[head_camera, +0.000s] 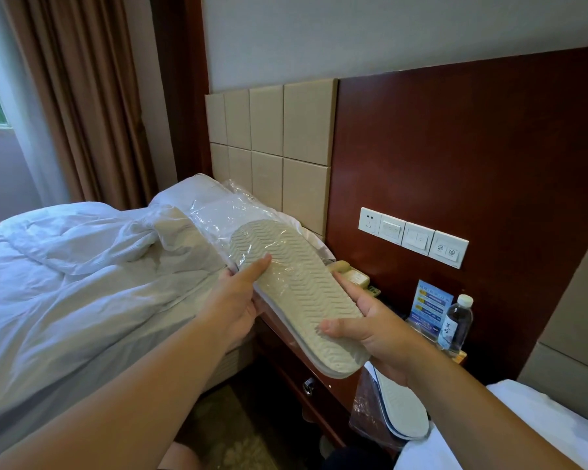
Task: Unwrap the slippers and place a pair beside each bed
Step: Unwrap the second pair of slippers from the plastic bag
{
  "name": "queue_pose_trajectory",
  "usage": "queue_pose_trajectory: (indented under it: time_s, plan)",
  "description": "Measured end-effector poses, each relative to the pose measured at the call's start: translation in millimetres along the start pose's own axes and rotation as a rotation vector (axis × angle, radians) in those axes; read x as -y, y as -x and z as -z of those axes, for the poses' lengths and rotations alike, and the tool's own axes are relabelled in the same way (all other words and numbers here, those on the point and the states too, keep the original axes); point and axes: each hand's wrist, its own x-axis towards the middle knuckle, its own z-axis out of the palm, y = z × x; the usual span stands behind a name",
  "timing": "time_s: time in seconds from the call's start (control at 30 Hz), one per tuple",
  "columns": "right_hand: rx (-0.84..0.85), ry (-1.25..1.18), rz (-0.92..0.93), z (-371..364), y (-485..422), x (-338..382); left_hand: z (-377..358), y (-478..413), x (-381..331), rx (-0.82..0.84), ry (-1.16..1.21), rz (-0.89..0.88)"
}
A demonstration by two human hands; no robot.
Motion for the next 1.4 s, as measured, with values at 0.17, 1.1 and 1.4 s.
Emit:
queue_pose_trajectory:
  time_s: [0.17, 1.1, 1.4]
  plan:
    - [-0.05, -0.04, 0.004, -3.8, -2.0, -3.2, -3.2, 7.5, 12.5, 0.106, -0.098, 0.131]
    - [-0.28, 0.301, -0.208, 28.4, 1.3, -36.0, 33.1, -12.8, 56.8, -0.127, -0.175, 0.193]
    - [-0.192, 0.379, -0.35, 85.1, 8.9, -44.1, 48.2, -46.2, 65.9, -0.261, -0.204, 0.182]
